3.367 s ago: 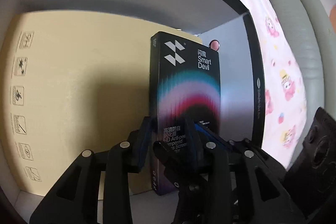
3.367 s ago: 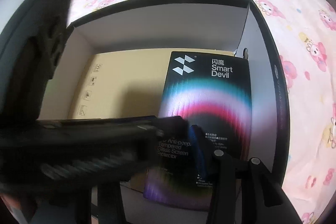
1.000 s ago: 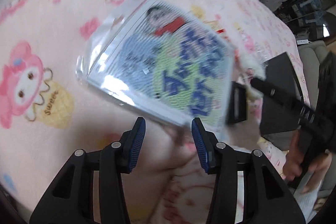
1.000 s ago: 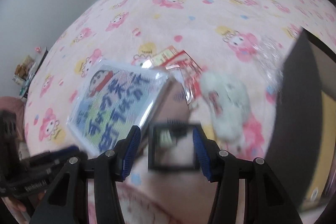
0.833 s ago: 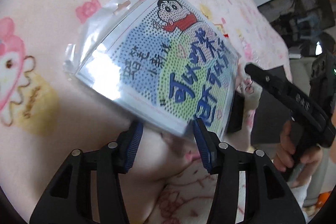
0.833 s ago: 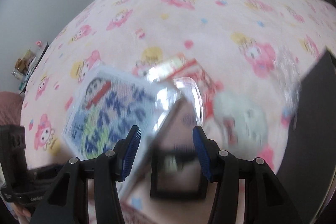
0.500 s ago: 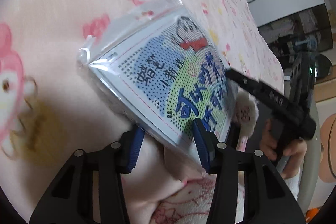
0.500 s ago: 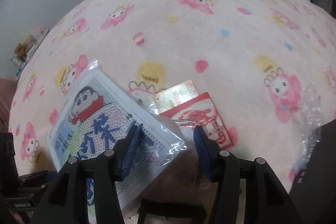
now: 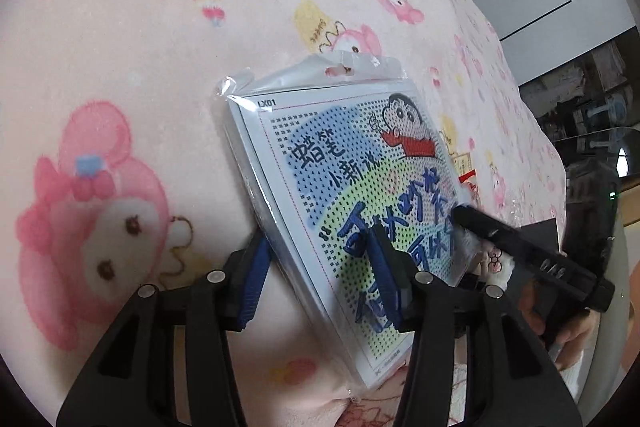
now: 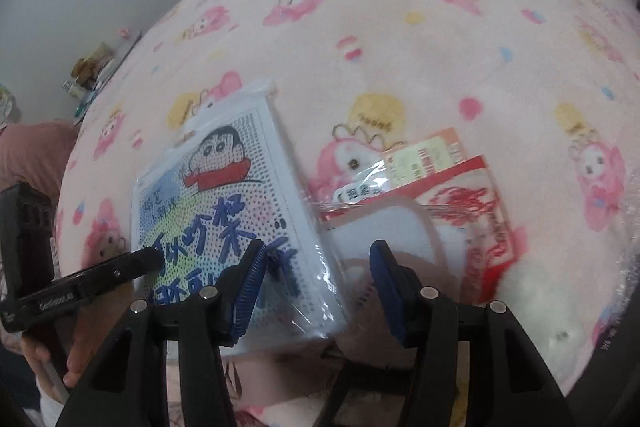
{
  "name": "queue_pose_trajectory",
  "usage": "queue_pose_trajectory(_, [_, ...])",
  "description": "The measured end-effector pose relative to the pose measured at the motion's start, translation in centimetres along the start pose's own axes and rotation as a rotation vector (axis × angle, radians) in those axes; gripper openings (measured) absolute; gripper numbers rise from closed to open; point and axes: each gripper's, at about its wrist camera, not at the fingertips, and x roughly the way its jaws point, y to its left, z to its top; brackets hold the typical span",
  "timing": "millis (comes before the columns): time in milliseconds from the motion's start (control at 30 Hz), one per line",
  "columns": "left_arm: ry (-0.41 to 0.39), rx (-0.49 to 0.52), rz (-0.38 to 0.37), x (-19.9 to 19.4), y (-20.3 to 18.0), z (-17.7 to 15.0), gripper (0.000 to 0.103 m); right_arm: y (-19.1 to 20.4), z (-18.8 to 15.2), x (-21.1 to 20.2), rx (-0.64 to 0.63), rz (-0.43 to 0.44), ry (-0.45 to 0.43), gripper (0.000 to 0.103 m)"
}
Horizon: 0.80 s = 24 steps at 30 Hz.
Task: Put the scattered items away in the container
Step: 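Grasp the Shin-chan bead kit bag with the right gripper, then carry the bead kit over the cardboard box with the right gripper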
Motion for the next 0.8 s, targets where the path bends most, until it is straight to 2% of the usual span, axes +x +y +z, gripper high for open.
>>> queue_pose_trajectory(67, [-0.026,0.007,0.025,0.0,-0.3,0.6,0.051,0.8,-0.2,0.4,-0.023,0.018,0.011,0.052])
queue_pose_trajectory(167, [-0.067,0.019,0.074,-0.9,0.0,1.4,0.052,2.3,-1.4,0.3,-0.052,0.049,0.078,0.051])
queue_pose_trajectory(267, [-0.063,0.001,0.077,-1.6,0.8,1.8,0.052,3.5,-3.1,0.3,-0.092,0.129,0.152,0.051])
queue_pose_trajectory(367, [-0.026,0.029,0.102,-1.3,1.2,0.6,0.053,3.6,-3.1,0.2,-0.082,0.133,0.12,0.051])
queue_pose_trajectory(467, [-0.007,0.053,0.103,-0.9,1.2,0.1,0.054,3.1,-1.5,1.3,-0.049,0.099,0.079,0.051])
queue_pose_trajectory(533, [0.007,0.062,0.124,-1.3,0.8,-0.1,0.057,3.0,-0.3,2.6,-0.032,0.135,0.085,0.053])
queue_pose_trajectory(600, [0.002,0.088,0.17,-1.9,-0.3,-0.3,0.057,3.8,-0.4,2.7,-0.051,0.107,0.1,0.053])
queue_pose_trajectory(667, [-0.014,0.111,0.157,-3.0,-1.2,-0.3,0.057,3.9,-0.6,1.7,-0.051,0.11,0.09,0.053])
queue_pose_trajectory(800, [-0.026,0.149,0.083,-5.4,-3.3,-0.7,0.057,3.6,-2.2,-2.3,-0.014,0.132,0.029,0.052])
